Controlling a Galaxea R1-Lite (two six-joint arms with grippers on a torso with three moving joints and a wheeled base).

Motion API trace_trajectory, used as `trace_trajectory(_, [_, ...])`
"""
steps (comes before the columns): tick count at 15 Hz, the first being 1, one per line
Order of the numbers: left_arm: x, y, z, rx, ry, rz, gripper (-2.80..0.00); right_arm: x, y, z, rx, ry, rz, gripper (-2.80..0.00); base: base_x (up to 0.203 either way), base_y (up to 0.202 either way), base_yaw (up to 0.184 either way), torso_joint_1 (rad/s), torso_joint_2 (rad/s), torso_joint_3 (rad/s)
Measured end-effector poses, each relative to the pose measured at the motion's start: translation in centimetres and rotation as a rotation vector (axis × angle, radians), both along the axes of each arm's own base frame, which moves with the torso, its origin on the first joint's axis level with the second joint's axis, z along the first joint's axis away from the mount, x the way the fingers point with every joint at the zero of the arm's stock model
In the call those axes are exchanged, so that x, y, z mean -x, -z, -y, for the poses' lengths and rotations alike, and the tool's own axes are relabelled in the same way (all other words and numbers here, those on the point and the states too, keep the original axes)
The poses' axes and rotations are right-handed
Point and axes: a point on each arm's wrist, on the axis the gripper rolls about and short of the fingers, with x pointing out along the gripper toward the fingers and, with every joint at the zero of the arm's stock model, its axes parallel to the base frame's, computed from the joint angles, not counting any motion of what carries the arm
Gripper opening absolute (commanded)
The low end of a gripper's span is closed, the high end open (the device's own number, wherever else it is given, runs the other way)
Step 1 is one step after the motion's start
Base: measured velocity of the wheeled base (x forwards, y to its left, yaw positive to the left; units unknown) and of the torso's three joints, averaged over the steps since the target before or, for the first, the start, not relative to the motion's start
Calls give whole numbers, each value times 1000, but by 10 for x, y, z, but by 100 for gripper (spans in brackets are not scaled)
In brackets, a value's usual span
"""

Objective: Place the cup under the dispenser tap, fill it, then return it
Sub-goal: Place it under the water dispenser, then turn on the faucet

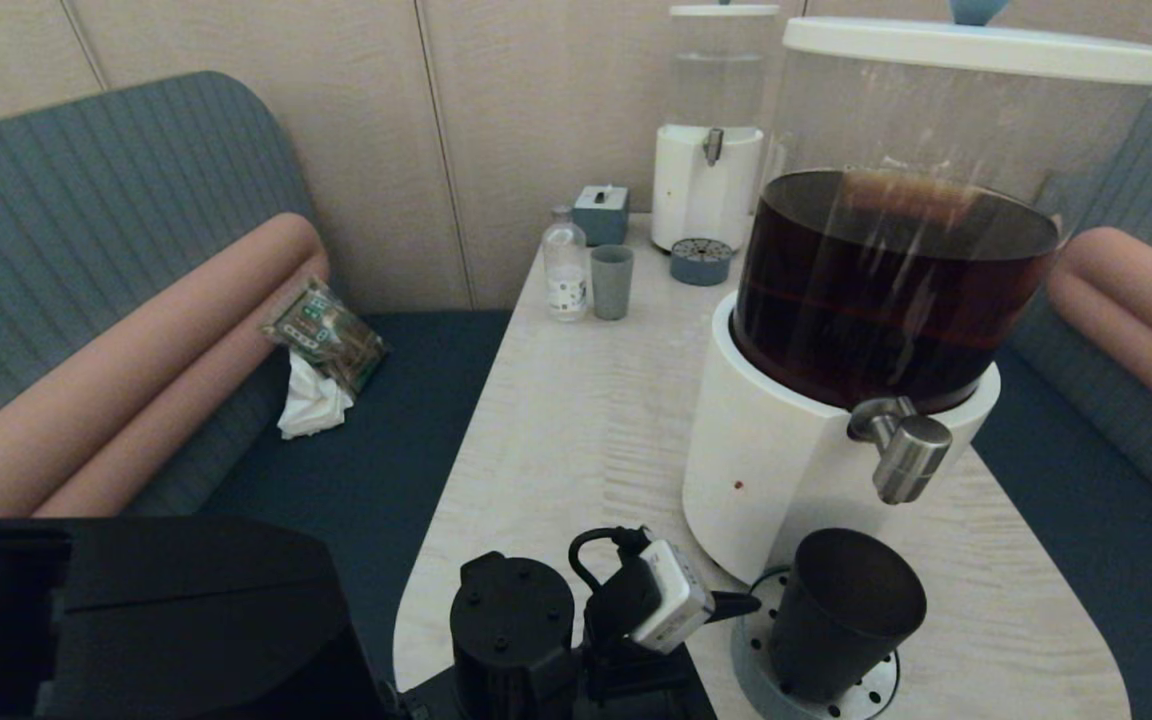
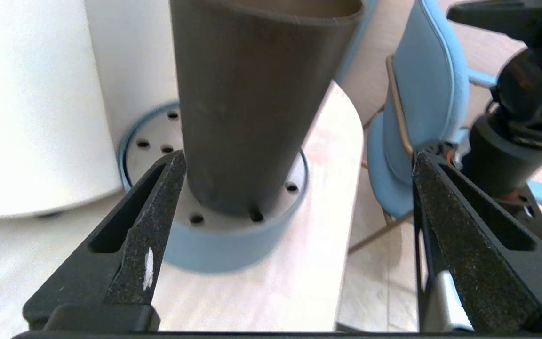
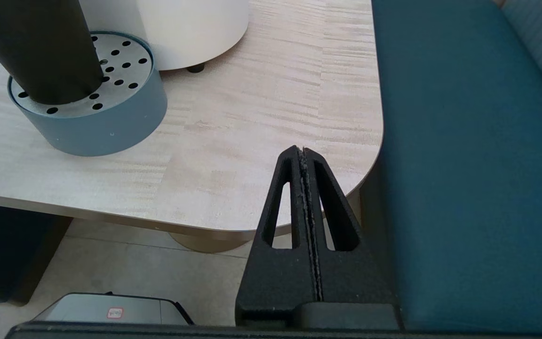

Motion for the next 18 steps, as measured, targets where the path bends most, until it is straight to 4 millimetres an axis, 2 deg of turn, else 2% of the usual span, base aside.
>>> trace_trajectory(7, [13, -7, -17, -15, -3, -11, 0, 0, 0, 0, 0, 0, 0, -280, 0, 0, 0, 0, 0, 0])
trace_trajectory(8, [14, -8, -20, -18, -3, -12, -280, 0, 0, 0, 1, 0, 0, -280, 0, 0, 0, 0, 0, 0])
trace_trajectory(13, [15, -8, -20, -18, -3, -18, -280, 0, 0, 0, 0, 0, 0, -280, 0, 0, 0, 0, 0, 0])
trace_trajectory(18, [5, -9, -5, 16, 6, 5, -280, 0, 0, 0, 0, 0, 0, -280, 0, 0, 0, 0, 0, 0])
